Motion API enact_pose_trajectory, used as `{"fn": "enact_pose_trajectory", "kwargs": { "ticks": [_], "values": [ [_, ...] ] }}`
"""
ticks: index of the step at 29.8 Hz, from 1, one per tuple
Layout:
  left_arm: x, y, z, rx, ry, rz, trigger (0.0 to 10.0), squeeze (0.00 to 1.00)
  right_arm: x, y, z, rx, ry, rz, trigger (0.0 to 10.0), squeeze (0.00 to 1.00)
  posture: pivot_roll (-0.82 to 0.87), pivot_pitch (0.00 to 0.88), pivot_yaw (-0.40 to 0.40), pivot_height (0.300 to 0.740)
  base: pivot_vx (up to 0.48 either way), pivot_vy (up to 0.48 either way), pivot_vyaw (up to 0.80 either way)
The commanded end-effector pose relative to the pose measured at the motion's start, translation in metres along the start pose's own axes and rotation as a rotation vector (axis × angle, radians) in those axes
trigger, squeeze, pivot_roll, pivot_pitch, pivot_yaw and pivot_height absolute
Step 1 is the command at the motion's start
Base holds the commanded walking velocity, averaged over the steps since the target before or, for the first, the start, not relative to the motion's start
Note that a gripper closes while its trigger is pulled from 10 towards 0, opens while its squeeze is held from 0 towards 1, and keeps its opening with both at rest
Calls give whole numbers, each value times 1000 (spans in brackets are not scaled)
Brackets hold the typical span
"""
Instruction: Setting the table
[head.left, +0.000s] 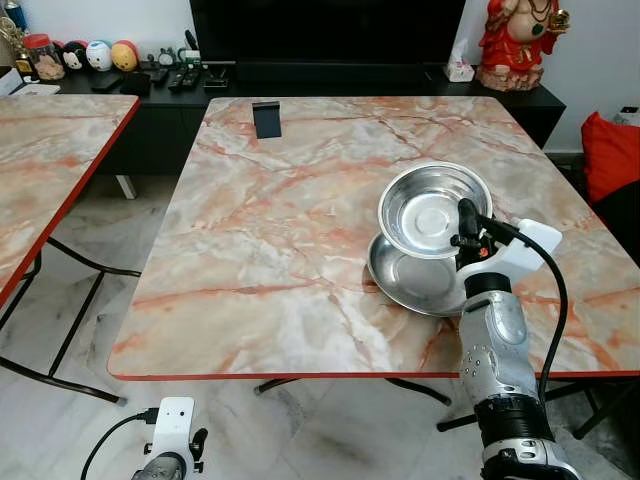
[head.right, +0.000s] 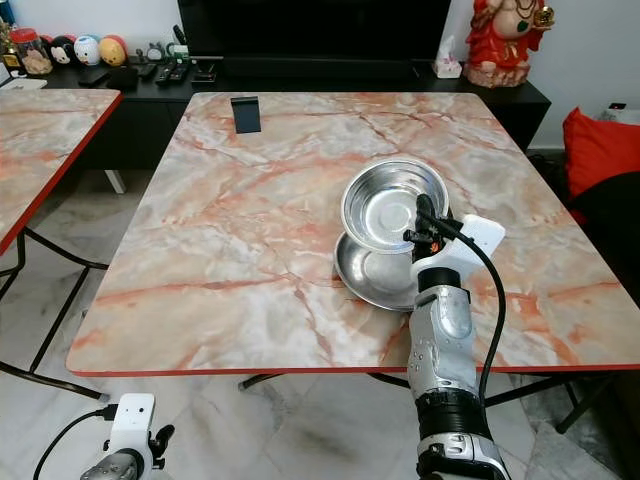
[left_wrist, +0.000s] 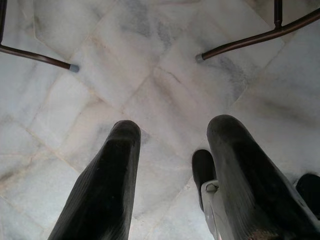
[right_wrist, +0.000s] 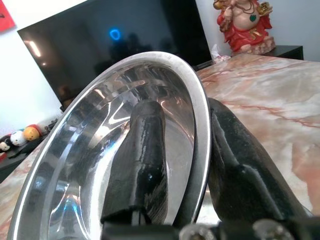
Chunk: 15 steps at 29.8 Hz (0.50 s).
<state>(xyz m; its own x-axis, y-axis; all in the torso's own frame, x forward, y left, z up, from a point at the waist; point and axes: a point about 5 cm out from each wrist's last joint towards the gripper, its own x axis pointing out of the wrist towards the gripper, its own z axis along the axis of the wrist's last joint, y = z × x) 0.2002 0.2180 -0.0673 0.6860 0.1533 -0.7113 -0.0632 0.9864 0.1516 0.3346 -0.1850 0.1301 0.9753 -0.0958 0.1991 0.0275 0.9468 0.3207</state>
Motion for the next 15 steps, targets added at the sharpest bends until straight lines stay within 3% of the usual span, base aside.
{"fn": "enact_pose_trajectory", "kwargs": {
  "ticks": [1, 15],
  "values": [
    [0, -2, -1, -7, 8, -4, 10000, 0, 3, 5, 8, -8, -30, 30, 10000, 0, -68, 8, -28, 740, 0, 0, 0],
    [0, -2, -1, -9, 6, -4, 10000, 0, 3, 6, 7, -2, -23, 41, 10000, 0, -68, 7, -29, 740, 276, 0, 0]
  ]
}}
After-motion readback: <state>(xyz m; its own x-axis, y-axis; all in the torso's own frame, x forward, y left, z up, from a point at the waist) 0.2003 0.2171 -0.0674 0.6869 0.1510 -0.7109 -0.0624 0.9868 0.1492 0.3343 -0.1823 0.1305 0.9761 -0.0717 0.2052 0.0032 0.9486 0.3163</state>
